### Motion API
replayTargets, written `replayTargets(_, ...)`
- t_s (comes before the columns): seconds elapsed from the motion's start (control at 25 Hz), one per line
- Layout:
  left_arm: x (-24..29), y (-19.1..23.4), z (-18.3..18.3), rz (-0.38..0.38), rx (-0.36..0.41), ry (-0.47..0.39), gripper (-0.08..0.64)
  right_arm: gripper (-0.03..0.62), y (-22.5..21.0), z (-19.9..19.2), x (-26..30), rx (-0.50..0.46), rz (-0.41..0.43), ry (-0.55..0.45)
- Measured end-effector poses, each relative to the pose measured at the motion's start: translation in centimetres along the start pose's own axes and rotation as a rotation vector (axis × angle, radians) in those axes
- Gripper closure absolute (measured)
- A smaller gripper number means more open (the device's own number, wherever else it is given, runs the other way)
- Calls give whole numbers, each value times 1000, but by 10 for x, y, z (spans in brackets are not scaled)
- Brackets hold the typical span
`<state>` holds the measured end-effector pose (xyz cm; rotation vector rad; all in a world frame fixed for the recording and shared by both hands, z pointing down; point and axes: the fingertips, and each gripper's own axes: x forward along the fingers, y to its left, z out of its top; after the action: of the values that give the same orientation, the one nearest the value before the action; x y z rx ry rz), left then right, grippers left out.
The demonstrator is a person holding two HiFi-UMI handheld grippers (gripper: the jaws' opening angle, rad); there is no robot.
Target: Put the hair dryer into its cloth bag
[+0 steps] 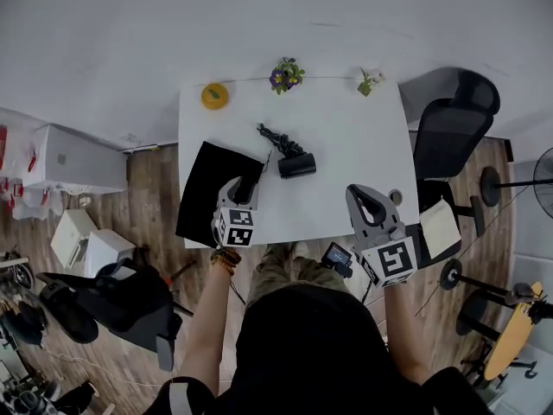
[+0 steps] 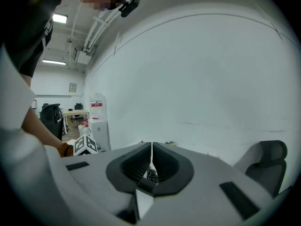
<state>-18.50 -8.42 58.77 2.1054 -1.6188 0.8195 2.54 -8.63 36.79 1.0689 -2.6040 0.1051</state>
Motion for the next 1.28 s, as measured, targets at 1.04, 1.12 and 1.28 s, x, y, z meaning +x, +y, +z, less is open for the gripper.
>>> replayTargets(1.04, 100, -49, -98, -85, 107, 388, 518, 561, -54, -52, -7, 97, -183, 38)
replayTargets(1.12, 94, -61, -100, -121, 140, 391, 518, 561, -55, -50, -8, 89, -175, 37)
replayTargets(1.28, 63, -89, -108, -238, 320, 375, 518, 561, -57, -49, -11, 95, -180, 28)
